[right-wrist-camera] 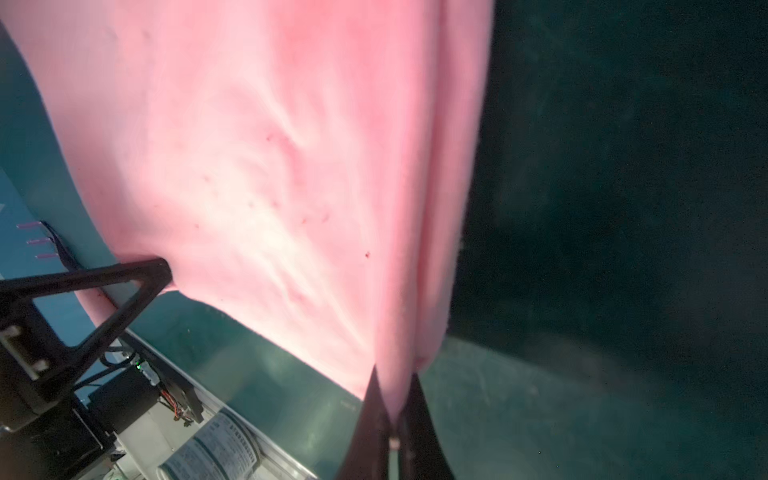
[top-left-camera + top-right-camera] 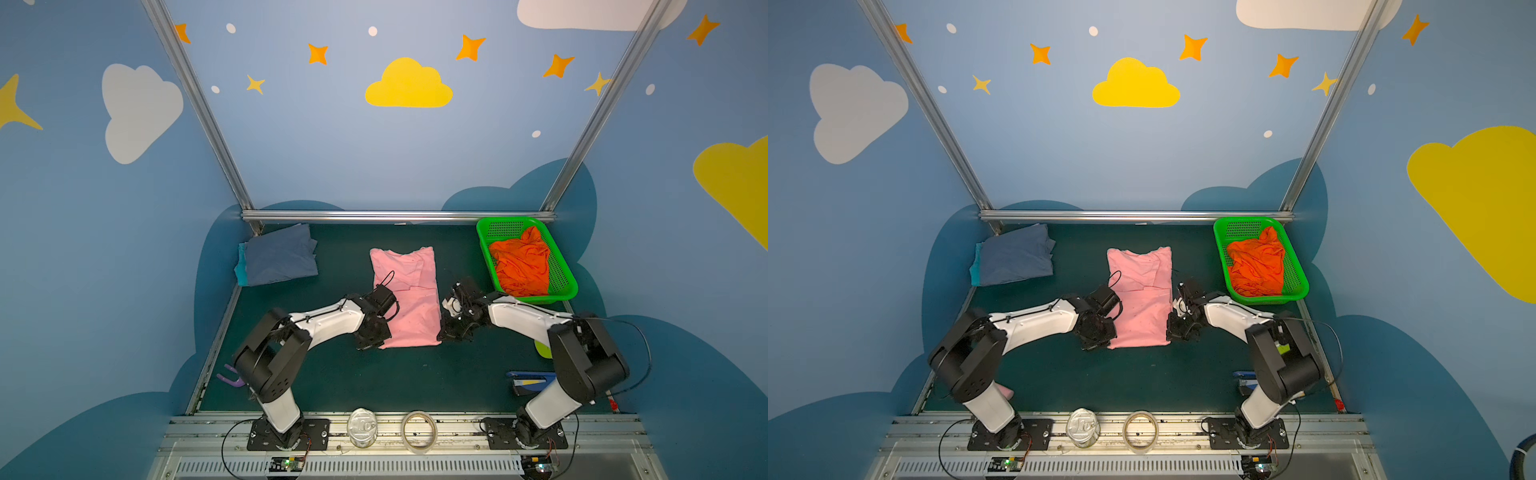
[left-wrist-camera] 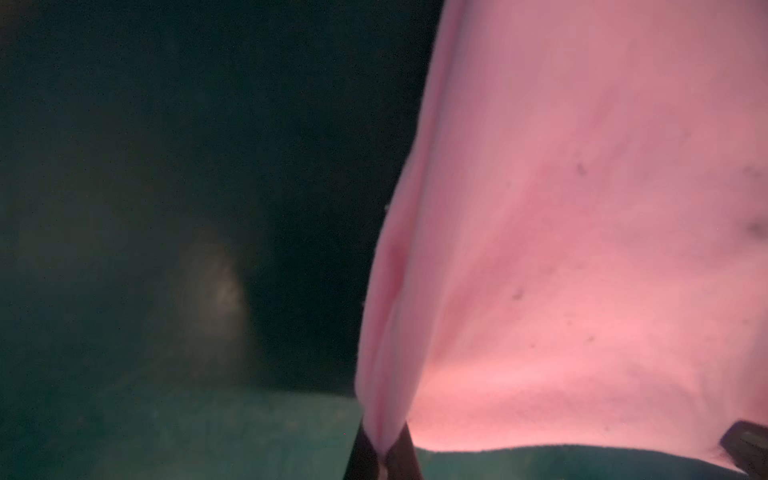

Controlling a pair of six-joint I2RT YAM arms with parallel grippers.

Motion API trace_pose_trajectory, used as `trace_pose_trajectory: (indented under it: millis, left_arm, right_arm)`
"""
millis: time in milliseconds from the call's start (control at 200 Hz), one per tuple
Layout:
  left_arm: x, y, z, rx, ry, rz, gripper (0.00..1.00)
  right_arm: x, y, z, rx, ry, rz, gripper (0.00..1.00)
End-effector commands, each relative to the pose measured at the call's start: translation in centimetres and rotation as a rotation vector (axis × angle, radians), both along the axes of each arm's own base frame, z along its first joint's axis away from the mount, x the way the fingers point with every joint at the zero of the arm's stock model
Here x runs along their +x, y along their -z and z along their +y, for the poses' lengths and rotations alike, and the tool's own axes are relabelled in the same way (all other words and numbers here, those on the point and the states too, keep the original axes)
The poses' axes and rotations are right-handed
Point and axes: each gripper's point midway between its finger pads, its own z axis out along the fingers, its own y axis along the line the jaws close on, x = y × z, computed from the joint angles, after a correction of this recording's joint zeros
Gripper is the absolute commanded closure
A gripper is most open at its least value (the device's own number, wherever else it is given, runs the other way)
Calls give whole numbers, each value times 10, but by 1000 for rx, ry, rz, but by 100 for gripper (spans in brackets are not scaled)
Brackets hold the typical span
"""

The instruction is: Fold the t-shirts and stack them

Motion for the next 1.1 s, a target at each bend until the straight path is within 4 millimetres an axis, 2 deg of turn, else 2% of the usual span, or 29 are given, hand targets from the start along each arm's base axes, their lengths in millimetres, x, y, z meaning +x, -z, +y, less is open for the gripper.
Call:
trace_pose_trajectory:
  millis: [0, 125, 245, 360, 486, 561, 701, 926, 1097]
  left_arm:
    - [-12, -36, 14, 11, -24, -53, 96]
    - [-16, -73, 19, -38, -40, -124, 96]
    - [-8, -115, 14, -119, -53, -223, 96]
    - [7, -157, 13, -146, -60, -327, 96]
    - [24, -180, 11, -141, -43, -403, 96]
    - [36, -182, 6, -141, -32, -409, 96]
    - [61, -163, -5, -145, -19, -354, 96]
    - [102, -138, -7, -156, -13, -265, 96]
    - [137, -125, -6, -162, -22, -240, 96]
  right_arm:
    - [-28, -26, -14, -25, -3, 13, 100]
    - [-48, -64, -26, -1, 20, -13, 100]
    - [-53, -100, -31, 41, 42, -79, 100]
    - [-40, -126, -31, 94, 86, -200, 100]
    - [-15, -150, -36, 136, 137, -371, 99]
    - [-2, -161, -42, 134, 171, -396, 98]
    - [22, -164, -41, 155, 202, -394, 98]
    - [60, -143, -41, 152, 239, -350, 98]
    - [98, -128, -43, 156, 277, -295, 98]
